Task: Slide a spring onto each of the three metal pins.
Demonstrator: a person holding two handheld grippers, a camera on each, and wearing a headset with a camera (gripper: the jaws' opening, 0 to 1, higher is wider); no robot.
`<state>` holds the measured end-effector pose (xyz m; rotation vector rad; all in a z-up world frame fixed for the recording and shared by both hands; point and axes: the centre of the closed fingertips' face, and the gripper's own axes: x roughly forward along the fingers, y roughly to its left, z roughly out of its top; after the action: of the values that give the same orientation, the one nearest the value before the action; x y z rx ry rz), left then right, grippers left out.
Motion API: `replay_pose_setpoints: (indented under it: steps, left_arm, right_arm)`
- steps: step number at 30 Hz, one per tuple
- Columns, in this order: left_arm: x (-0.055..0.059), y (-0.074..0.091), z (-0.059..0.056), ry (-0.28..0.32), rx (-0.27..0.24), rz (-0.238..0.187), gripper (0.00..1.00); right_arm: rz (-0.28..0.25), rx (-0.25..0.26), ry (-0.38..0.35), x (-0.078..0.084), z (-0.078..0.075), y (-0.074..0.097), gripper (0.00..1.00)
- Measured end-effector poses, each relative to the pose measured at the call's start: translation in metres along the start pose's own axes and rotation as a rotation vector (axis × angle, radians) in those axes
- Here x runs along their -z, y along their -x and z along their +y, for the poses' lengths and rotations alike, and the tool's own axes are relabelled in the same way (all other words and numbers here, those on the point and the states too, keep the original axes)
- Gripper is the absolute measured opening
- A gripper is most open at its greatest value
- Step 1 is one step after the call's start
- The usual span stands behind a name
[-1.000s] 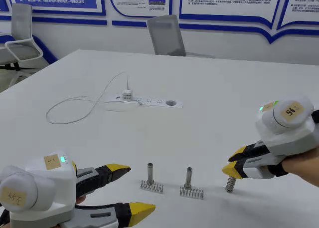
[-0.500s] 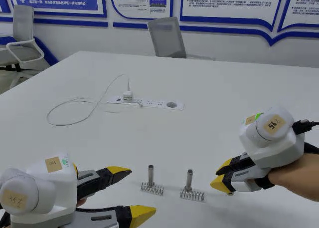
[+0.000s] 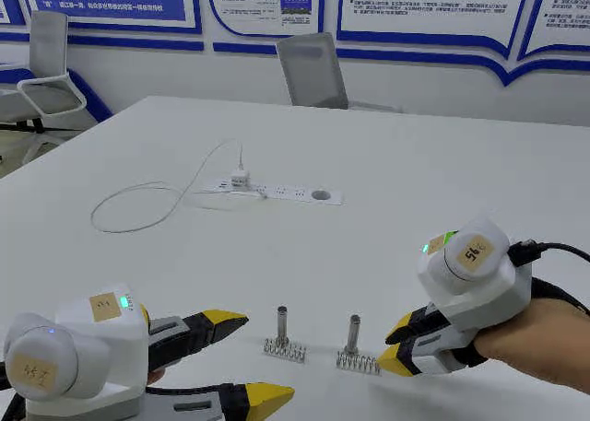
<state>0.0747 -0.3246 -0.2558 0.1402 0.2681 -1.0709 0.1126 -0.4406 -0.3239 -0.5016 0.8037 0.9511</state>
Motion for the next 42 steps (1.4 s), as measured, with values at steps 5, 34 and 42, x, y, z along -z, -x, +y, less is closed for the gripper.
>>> replay_pose_setpoints:
  steps: [5, 34, 42]
  left_arm:
    - [0.001, 0.0, 0.0, 0.002, -0.001, -0.001, 0.57]
    - [0.004, -0.001, 0.002, 0.016, -0.009, 0.007, 0.56]
    - [0.005, -0.002, 0.003, 0.017, -0.009, 0.008, 0.56]
  right_arm:
    - [0.019, -0.004, -0.001, 0.005, 0.0, -0.007, 0.18]
    - [0.066, -0.042, 0.016, 0.013, 0.002, -0.026, 0.14]
    - [0.063, -0.048, 0.006, 0.013, 0.003, -0.027, 0.13]
